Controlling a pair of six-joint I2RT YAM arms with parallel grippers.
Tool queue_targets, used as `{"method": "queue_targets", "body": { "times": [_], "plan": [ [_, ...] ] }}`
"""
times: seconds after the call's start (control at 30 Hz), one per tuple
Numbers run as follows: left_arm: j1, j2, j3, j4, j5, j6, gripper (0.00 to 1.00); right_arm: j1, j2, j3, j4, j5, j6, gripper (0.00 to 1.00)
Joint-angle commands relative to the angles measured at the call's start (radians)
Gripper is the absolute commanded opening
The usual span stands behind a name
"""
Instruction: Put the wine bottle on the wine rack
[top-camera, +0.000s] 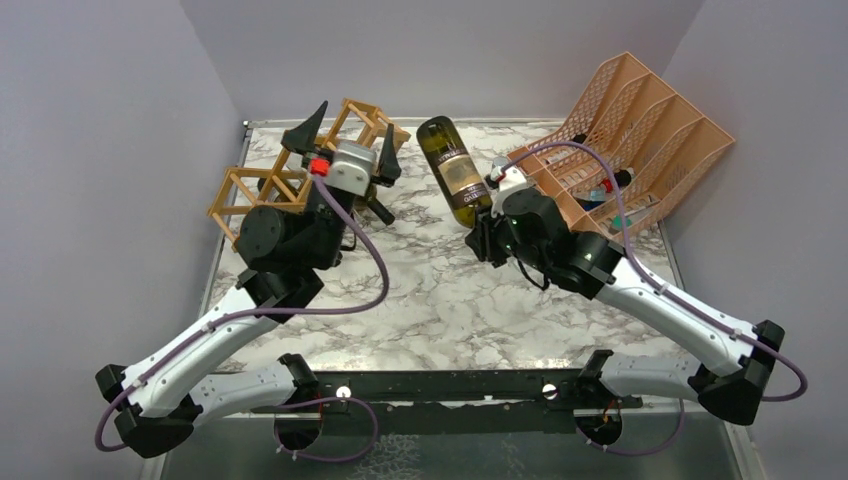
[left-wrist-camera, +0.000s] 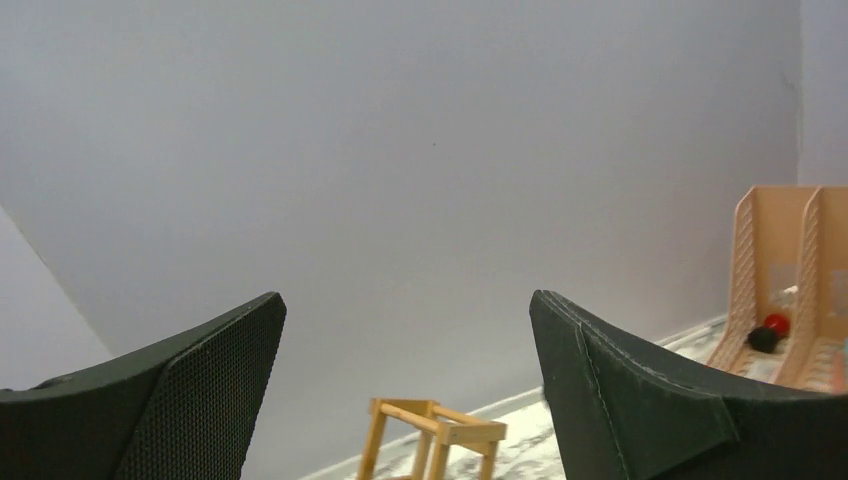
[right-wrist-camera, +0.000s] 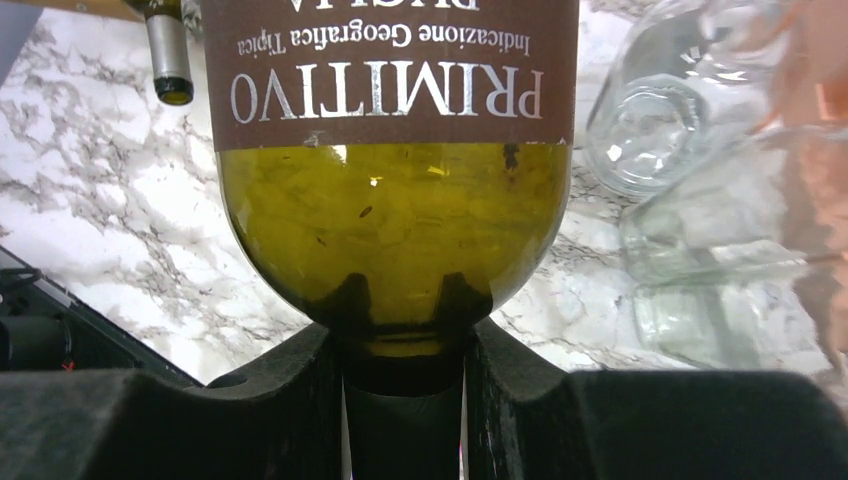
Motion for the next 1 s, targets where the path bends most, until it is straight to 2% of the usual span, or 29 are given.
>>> {"method": "queue_targets", "body": {
  "times": [0.0, 0.3, 0.5, 0.97],
  "plan": [
    [-0.004, -0.003, 0.159, -0.337, -0.136, -0.392, 0.99, 0.000, 0.058, 0.032, 0.181, -0.090, -0.044, 0.01],
    [-0.003, -0.061, 0.208, -0.594, -0.148, -0.561, 0.99, 0.000, 0.263, 0.078, 0.234, -0.132, -0.092, 0.01],
    [-0.003, -0.092, 0.192, -0.700, -0.173, -0.560, 0.99, -0.009, 0.373, 0.160, 0.201, -0.140, -0.102, 0.01],
    [-0.003, -0.139, 0.153, -0.751, -0.218, -0.544, 0.99, -0.054, 0.553, 0.301, 0.152, -0.157, -0.143, 0.01]
  ]
}}
